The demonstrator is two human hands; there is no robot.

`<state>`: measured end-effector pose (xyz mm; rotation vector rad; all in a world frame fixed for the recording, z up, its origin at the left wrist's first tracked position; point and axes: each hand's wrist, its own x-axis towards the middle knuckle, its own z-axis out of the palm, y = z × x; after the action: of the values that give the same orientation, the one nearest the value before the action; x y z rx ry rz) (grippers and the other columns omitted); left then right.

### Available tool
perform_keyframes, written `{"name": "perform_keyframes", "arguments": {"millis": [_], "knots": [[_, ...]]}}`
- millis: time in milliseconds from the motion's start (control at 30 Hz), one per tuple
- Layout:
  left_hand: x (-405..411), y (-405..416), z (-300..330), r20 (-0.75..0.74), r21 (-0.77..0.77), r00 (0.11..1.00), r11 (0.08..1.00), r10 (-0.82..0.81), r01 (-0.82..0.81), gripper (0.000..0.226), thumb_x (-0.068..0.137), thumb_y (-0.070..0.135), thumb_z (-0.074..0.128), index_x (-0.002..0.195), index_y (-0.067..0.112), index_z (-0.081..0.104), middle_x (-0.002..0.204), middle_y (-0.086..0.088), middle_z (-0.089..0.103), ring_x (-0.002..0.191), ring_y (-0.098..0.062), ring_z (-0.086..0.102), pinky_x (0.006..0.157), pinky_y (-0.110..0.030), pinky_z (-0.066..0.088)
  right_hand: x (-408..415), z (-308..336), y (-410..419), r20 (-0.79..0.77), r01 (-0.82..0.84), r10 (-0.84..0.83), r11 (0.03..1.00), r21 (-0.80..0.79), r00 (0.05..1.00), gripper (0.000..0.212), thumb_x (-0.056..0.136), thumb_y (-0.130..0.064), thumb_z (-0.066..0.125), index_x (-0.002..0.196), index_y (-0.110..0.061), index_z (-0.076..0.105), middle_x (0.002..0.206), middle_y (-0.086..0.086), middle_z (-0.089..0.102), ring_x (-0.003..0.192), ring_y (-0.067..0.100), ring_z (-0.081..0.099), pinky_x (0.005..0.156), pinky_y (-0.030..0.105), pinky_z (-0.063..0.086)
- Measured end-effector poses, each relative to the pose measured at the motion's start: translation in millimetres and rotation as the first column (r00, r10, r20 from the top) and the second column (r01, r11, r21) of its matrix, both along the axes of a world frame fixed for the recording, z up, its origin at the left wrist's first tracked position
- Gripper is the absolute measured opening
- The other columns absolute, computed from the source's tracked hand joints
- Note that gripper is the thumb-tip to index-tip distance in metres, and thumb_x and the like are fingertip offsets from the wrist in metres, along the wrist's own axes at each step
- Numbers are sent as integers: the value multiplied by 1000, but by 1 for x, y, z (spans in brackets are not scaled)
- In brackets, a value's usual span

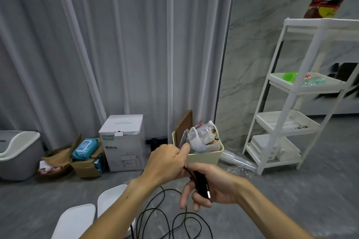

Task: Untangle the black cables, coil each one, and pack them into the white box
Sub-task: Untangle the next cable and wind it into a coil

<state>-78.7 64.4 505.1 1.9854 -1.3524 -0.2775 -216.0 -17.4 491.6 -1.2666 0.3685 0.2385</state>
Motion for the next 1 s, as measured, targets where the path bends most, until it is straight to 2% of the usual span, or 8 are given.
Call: {"name": "perform_keyframes", "arguments": {"millis": [133, 233, 433, 633, 733, 833, 900, 1000], "knots": [[5, -11, -21, -172, -81, 985, 997, -28, 14, 71, 87, 57, 28, 48, 8, 62, 46, 0, 62, 57, -15, 62, 76, -37, 52, 1, -15, -1, 70, -63, 54, 989, 134, 996, 63, 87, -69, 52, 110, -13, 71, 79, 22, 70, 30, 9, 31, 51, 24, 49], [6, -15, -41, -334, -121, 939, 992, -80, 42, 69, 90, 55, 36, 44, 9, 58, 45, 1, 60, 50, -15, 56, 65, -34, 49, 2, -36, 2, 144, -114, 80, 963, 245, 986, 79, 87, -74, 46, 121, -5, 65, 72, 15, 72, 27, 6, 28, 42, 21, 44], [3, -13, -74, -651, -190, 751, 981, -110, -21, 66, 100, 49, 43, 46, 15, 59, 45, -2, 44, 47, -10, 42, 52, -18, 36, 6, -69, 18, 333, -90, -20, 946, 312, 943, 48, 91, -35, 60, 132, -11, 62, 76, 7, 74, 32, 1, 41, 41, 21, 34], [-2, 1, -129, -898, -167, 431, 974, -85, -156, 52, 95, 57, 43, 75, 18, 71, 69, -2, 65, 85, -29, 64, 83, -38, 50, 20, -93, 28, 462, -67, -228, 840, 539, 857, 44, 103, -22, 42, 146, -16, 44, 106, 15, 74, 74, 20, 73, 85, 37, 56], [-4, 10, -135, -865, -199, 477, 979, -152, -49, 28, 99, 17, 51, 114, -5, 61, 79, 4, 70, 79, -7, 68, 65, -15, 51, 26, -95, 26, 470, -44, -307, 799, 599, 828, 46, 104, -27, 47, 149, -18, 40, 124, 20, 66, 104, 33, 69, 106, 48, 41], [-4, 17, -131, -971, -170, 191, 977, -143, -130, 38, 100, -11, 39, 135, -24, 34, 120, -33, 59, 75, -5, 66, 59, -1, 40, 29, -90, 21, 451, 1, -422, 732, 682, 787, 49, 103, -20, 50, 150, -19, 37, 141, 23, 53, 122, 46, 57, 110, 55, 38], [-8, 19, -128, -948, -202, 268, 976, -172, -86, 38, 102, -13, 28, 139, -23, 30, 141, -42, 39, 91, -7, 62, 59, 2, 40, 29, -90, 18, 412, 64, -489, 701, 711, 769, 52, 99, -16, 58, 148, -19, 42, 145, 21, 49, 127, 49, 51, 111, 56, 37], [-13, 7, -135, -904, -165, 400, 986, -149, -5, 47, 109, 30, 21, 133, 9, 55, 121, -18, 68, 81, -6, 71, 70, -17, 53, 29, -92, 15, 349, 164, -605, 632, 757, 716, 60, 90, -12, 66, 147, -19, 48, 145, 19, 50, 127, 50, 50, 108, 57, 39]]}}
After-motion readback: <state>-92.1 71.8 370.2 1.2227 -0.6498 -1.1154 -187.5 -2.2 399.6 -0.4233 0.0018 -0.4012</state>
